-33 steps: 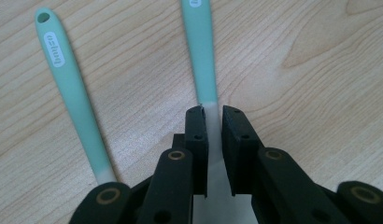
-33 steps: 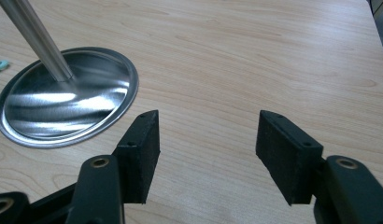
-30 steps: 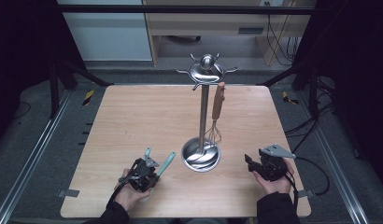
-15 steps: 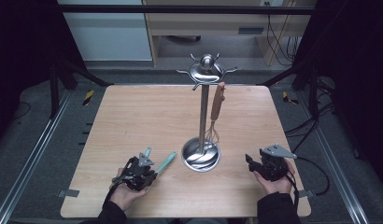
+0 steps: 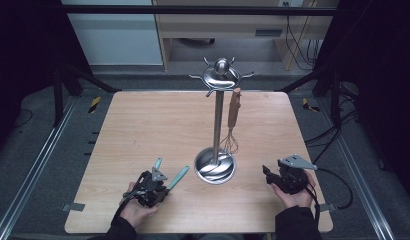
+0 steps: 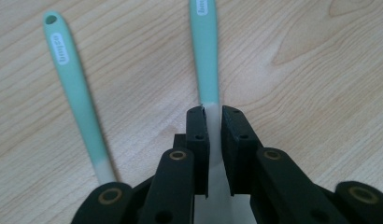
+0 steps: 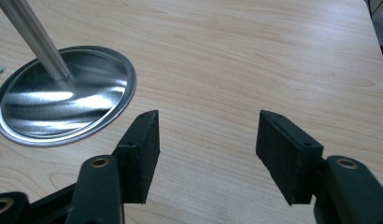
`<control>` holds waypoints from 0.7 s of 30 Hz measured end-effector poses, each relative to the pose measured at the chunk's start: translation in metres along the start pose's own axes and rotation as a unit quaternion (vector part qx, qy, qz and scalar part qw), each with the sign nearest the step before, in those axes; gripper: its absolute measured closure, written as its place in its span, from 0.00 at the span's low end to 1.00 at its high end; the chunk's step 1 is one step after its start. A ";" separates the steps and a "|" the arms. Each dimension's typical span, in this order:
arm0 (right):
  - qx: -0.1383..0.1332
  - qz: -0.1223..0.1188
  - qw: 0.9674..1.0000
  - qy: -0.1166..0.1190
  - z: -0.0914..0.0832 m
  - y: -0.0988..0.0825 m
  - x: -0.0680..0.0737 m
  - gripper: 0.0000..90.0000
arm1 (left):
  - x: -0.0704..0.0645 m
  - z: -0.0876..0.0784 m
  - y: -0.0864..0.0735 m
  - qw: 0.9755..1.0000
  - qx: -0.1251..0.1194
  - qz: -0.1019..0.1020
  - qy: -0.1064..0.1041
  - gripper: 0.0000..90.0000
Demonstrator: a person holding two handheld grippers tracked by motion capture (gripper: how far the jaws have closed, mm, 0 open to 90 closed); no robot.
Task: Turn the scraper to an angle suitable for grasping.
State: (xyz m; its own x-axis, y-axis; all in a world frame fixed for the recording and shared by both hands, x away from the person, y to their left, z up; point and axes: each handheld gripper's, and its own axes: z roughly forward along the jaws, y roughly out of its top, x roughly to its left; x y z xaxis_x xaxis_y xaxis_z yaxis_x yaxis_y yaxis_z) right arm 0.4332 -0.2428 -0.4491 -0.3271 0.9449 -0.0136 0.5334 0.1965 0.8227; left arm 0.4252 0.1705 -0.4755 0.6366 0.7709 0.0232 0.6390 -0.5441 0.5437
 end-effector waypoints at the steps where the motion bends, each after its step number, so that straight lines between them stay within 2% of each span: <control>1: 0.000 0.000 1.000 0.000 0.000 0.000 0.000 0.45 | -0.001 0.001 0.000 1.000 0.001 -0.001 0.001 0.90; 9: -0.001 -0.005 1.000 -0.001 0.001 0.000 0.000 0.45 | -0.002 0.004 -0.002 1.000 -0.004 -0.004 0.002 0.90; 15: -0.001 -0.006 1.000 -0.001 0.001 0.000 0.000 0.44 | 0.000 0.007 -0.001 1.000 -0.020 -0.007 -0.001 0.85; 21: -0.001 -0.007 1.000 -0.001 0.001 0.000 0.000 0.45 | 0.000 0.010 0.001 1.000 -0.019 -0.006 0.001 0.85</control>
State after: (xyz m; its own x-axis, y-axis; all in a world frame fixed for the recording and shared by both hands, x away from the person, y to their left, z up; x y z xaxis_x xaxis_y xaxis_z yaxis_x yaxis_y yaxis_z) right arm 0.4340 -0.2428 -0.4499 -0.3330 0.9426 -0.0263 0.5276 0.2094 0.8233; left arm 0.4299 0.1669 -0.4833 0.6280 0.7781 0.0174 0.6300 -0.5213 0.5756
